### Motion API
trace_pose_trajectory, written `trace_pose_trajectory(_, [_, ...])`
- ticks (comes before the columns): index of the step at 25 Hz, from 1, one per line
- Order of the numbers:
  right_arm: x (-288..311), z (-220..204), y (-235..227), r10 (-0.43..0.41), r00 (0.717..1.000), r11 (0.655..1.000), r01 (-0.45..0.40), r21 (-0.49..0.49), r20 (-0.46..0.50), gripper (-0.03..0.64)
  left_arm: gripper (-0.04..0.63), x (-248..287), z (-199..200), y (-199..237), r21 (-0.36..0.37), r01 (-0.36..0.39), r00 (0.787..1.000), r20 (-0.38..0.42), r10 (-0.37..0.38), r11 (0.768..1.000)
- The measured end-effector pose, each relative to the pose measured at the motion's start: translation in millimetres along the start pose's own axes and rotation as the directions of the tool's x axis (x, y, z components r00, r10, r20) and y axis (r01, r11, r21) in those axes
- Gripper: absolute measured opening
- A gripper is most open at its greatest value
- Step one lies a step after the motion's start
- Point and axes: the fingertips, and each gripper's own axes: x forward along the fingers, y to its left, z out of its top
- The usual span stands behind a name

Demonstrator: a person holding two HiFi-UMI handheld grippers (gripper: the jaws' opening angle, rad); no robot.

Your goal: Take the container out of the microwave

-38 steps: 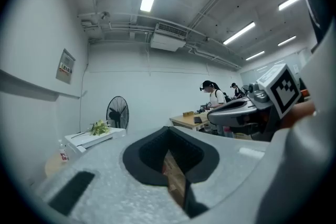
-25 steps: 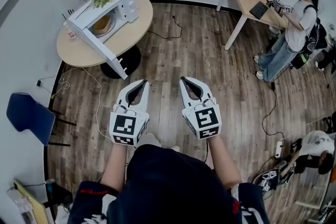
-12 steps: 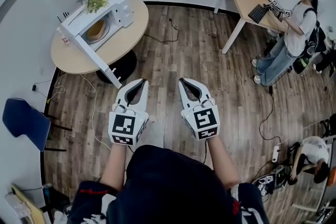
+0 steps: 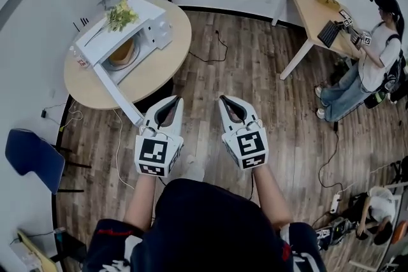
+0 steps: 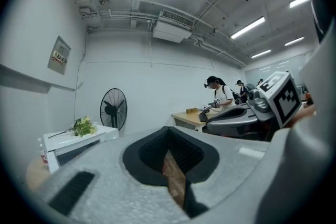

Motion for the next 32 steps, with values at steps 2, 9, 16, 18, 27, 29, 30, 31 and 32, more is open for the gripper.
trace_pose_trajectory(2, [29, 7, -6, 0.007, 1.000, 1.000, -0.007, 0.000, -0.001, 0.006, 0.014, 18, 3, 23, -0.003, -0.001, 1.000, 0.000, 0.001, 1.000])
trace_pose_trajectory(9, [115, 21, -13, 0.032, 0.999, 0.999, -0.032, -0.016, -0.007, 0.006, 0.014, 64, 9, 91, -0.021, -0.010, 1.000, 0.022, 0.011, 1.000])
trace_pose_trajectory(16, [179, 24, -9, 0.091, 0.996, 0.995, -0.091, -0.025, -0.016, 0.006, 0.014, 84, 0, 130, -0.070, -0.032, 0.999, 0.018, 0.033, 0.997])
trace_pose_trajectory(18, [194, 27, -7, 0.116, 0.993, 0.993, -0.117, -0.034, -0.014, 0.006, 0.014, 88, -4, 138, -0.097, -0.047, 0.999, 0.007, 0.048, 0.994])
trace_pose_trajectory(27, [259, 28, 3, 0.307, 0.952, 0.950, -0.307, -0.060, -0.012, 0.006, 0.014, 100, -30, 175, -0.130, -0.233, 0.971, -0.079, 0.224, 0.964])
trace_pose_trajectory(29, [274, 31, 7, 0.370, 0.929, 0.926, -0.369, -0.078, -0.010, 0.006, 0.014, 100, -34, 189, -0.137, -0.305, 0.951, -0.098, 0.294, 0.942])
trace_pose_trajectory(30, [282, 34, 9, 0.395, 0.919, 0.915, -0.394, -0.084, -0.006, 0.006, 0.014, 100, -35, 195, -0.143, -0.336, 0.940, -0.106, 0.323, 0.931])
trace_pose_trajectory(31, [290, 37, 11, 0.417, 0.909, 0.906, -0.415, -0.086, -0.002, 0.006, 0.014, 99, -36, 202, -0.145, -0.363, 0.930, -0.112, 0.349, 0.920])
trace_pose_trajectory(32, [299, 40, 12, 0.439, 0.899, 0.895, -0.437, -0.087, 0.003, 0.006, 0.014, 99, -37, 209, -0.141, -0.391, 0.919, -0.120, 0.376, 0.910])
